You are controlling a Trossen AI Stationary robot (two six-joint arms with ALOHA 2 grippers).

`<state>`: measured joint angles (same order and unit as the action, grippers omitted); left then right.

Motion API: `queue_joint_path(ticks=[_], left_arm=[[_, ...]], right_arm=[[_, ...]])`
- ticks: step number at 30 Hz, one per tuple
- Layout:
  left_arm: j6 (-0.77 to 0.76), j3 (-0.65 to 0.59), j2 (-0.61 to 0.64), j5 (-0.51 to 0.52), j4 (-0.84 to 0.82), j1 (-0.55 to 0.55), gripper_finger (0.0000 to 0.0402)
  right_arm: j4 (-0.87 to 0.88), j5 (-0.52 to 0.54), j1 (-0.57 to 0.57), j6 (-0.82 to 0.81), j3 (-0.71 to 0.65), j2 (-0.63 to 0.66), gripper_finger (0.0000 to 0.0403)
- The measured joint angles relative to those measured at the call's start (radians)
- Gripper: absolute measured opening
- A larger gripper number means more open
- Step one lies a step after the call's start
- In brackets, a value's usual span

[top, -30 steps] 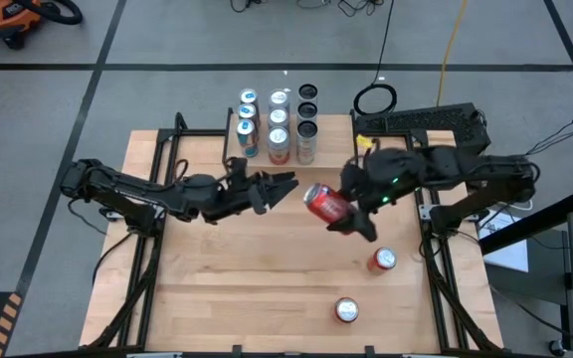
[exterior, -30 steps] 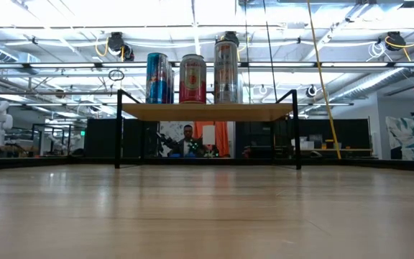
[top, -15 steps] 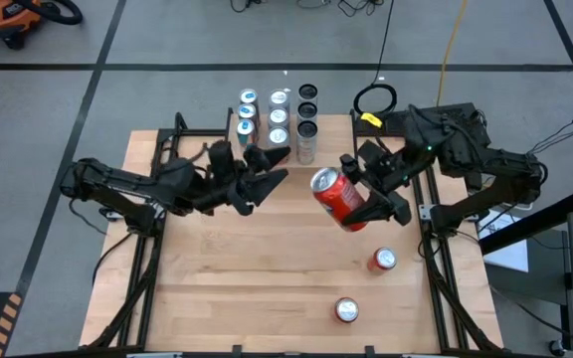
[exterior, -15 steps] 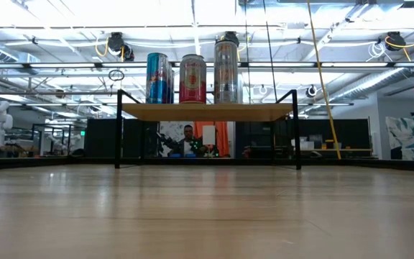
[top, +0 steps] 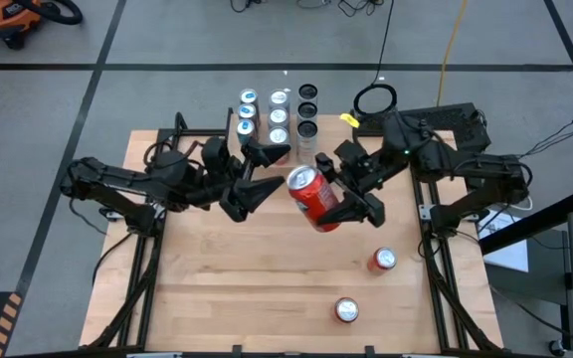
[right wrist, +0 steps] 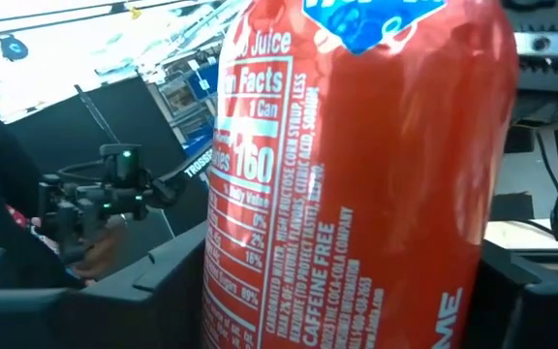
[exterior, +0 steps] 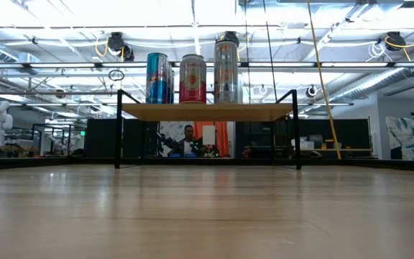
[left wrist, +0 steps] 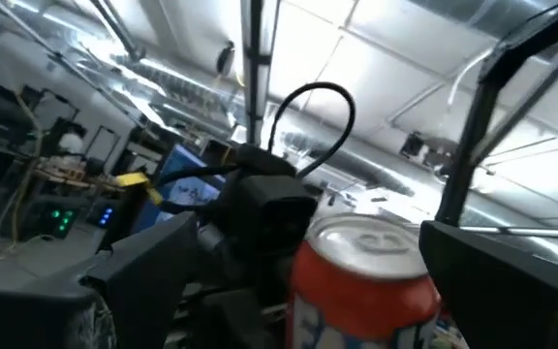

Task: Place canned beverage on shelf
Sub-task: Put the top left red soda can on the shelf

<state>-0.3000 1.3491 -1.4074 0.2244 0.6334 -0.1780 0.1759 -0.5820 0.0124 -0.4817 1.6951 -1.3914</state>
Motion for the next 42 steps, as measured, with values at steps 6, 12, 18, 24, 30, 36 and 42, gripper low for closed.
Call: queue_joint_path(ticks=[6,12,18,24,30,36,42], left_arm=[[-0.010,0.000,0.002,-0.093,-0.007,-0.001,0.0400],[-0.045,0.000,0.002,-0.099,-0.080,-0.001,0.0400],[-0.059,-0.001,-0.011,-0.124,-0.082,-0.001,0.0400],[-0.060,0.000,-0.018,-0.187,-0.057,-0.001,0.0400],[-0.061,-0.001,-0.026,-0.187,-0.037,-0.001,0.0400],[-0.059,-0.001,-0.034,-0.190,-0.052,-0.001,0.0396],[-0.054,-0.001,-0.034,-0.190,-0.070,-0.001,0.0360]], right_arm=[[-0.042,-0.026,0.000,-0.018,0.000,-0.031,0.0286],[-0.046,-0.026,0.000,-0.021,0.000,-0.035,0.0286],[-0.054,-0.024,0.000,-0.019,0.000,-0.035,0.0286],[-0.063,-0.022,0.000,-0.026,0.000,-0.064,0.0286],[-0.065,-0.021,0.000,-0.030,0.000,-0.083,0.0286],[-0.071,-0.017,-0.008,-0.038,0.002,-0.098,0.0286],[-0.071,-0.019,-0.012,-0.036,0.002,-0.100,0.0286]])
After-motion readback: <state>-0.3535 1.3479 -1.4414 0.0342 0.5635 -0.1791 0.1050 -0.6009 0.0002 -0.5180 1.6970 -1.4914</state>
